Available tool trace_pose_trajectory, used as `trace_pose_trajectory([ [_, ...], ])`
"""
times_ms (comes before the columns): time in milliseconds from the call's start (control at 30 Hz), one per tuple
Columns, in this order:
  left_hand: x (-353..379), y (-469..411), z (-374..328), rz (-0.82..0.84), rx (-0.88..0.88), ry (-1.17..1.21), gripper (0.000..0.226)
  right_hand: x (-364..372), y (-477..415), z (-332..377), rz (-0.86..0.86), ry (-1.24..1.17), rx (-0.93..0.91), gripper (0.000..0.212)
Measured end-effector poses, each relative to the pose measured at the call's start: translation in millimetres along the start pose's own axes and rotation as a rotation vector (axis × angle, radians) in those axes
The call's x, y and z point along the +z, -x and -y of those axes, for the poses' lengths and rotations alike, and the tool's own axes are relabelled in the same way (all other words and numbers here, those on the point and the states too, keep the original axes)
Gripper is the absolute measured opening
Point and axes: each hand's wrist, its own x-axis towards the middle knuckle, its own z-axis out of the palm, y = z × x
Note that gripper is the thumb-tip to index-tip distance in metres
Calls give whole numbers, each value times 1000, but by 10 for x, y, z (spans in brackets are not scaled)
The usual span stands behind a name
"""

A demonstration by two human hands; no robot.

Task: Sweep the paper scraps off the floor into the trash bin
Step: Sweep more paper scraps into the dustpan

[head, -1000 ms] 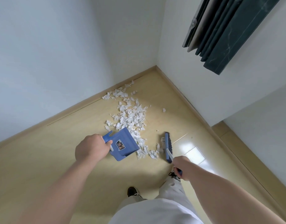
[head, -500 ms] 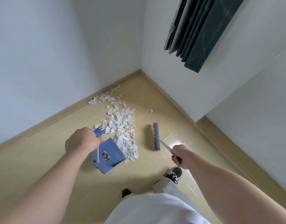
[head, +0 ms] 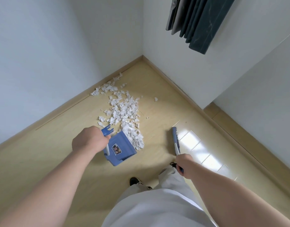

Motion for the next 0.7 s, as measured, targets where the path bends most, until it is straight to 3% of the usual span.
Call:
trace_pose_trajectory([
  [100, 6, 2, -13, 25, -8, -31, 36, 254, 130, 12, 100, -23, 16, 10],
  [233, 14, -20, 12, 34, -8, -60, 36, 483, 250, 164, 154, -95, 173, 15],
  [700, 481, -197, 693, 155, -128, 106, 34, 642, 565, 456, 86, -97, 82, 14],
])
